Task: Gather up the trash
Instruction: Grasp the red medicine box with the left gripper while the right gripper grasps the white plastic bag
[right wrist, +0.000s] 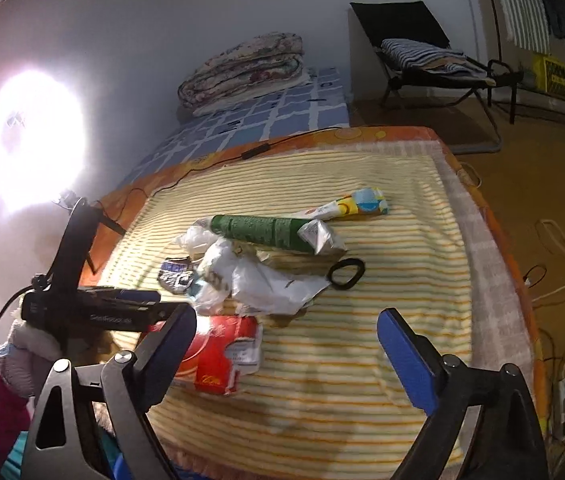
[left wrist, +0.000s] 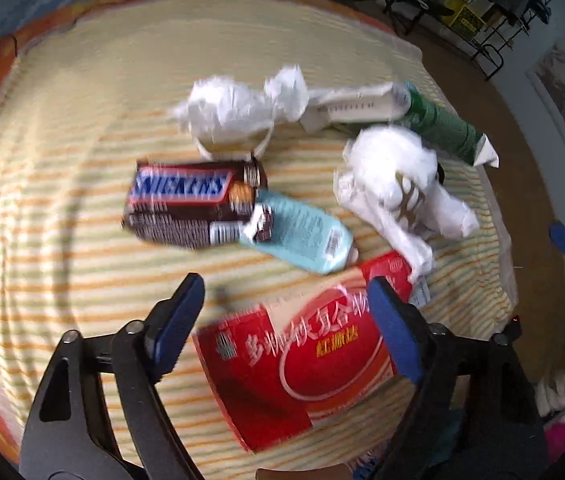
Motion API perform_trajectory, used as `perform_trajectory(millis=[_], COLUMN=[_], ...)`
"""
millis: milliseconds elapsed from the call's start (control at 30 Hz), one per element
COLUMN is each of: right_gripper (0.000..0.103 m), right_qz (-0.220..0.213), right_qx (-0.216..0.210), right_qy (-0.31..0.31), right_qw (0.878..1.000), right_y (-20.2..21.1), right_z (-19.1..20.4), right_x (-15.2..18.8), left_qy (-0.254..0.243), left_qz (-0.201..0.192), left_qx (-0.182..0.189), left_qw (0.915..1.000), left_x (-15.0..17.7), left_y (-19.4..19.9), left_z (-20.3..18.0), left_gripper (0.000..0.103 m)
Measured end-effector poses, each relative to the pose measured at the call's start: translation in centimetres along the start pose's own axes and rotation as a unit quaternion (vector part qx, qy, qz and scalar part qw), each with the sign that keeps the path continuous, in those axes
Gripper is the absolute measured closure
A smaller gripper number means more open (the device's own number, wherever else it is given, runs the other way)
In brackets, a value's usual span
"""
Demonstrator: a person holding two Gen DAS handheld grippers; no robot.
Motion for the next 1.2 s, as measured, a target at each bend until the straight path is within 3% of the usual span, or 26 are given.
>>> perform_trajectory(millis=[233, 333, 433, 533, 633, 833, 1000, 1067, 1133, 1200], right_gripper=[0.012, 0.013, 0.015, 0.015, 0.018, 0.026, 0.027, 0.027, 0.027, 0.026], right_qz=[0.010, 0.020, 0.031, 0.042, 0.065, 0.102, 0.126, 0.135, 0.142, 0.147], right_qx=[-0.004, -0.015, -0.022, -0.034, -0.055, -0.090, -0.094, -0.091, -0.084, -0.068], right_qy=[0.001, -0.001, -0.001, -0.005, -0.016, -0.017, 0.022, 0.029, 0.031, 0.037], right_qw=[1.000, 1.000, 0.999, 0.999, 0.996, 0.991, 0.987, 0.986, 0.986, 0.986], right_y=[-1.7, -2.5, -3.3, -3.9, -4.8, -7.4, -9.8, -11.0, -12.3, -13.3], right_z=[-0.3, -0.3, -0.1, -0.1, -0.1, 1.1, 3.2, 3.9, 4.4, 4.8], right_x=[-1.4, -2.0, -2.2, -2.4, -2.4, -2.8, -2.4, -2.3, -2.2, -2.2], left_qy=[-0.050, -0.095, -0.152, -0.182, -0.186, -0.163, -0.150, -0.140, -0.123, -0.103], left_qz=[0.014, 0.024, 0.028, 0.027, 0.026, 0.009, 0.004, 0.004, -0.005, -0.005], left_qx=[0.018, -0.008, -0.055, -0.079, -0.088, -0.087, -0.088, -0.091, -0.099, -0.100], left_qw=[0.9985, 0.9951, 0.9865, 0.9798, 0.9782, 0.9828, 0.9847, 0.9860, 0.9874, 0.9895], left_x=[4.6, 6.1, 6.6, 6.4, 5.8, 6.4, 6.7, 6.6, 6.9, 7.5], left_y=[0.8, 0.6, -0.1, -0.8, -1.7, -1.7, -0.4, -0.3, 0.8, 2.2], left_z=[-3.5, -5.7, -8.8, -10.8, -12.0, -12.3, -9.6, -9.5, -8.8, -7.3], left_gripper=[0.019, 0.018, 0.016, 0.013, 0.011, 0.012, 0.014, 0.018, 0.040, 0.056])
Point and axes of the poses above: each gripper's, at about its wrist camera, not at the fingertips, and y roughly against the way its jaws point, z to its left, x to its underside, the point moved 4 cm from there along -y, roughly the way its jaws point, and after that the axes turned 10 degrees about -y, right-handed, at the moved point
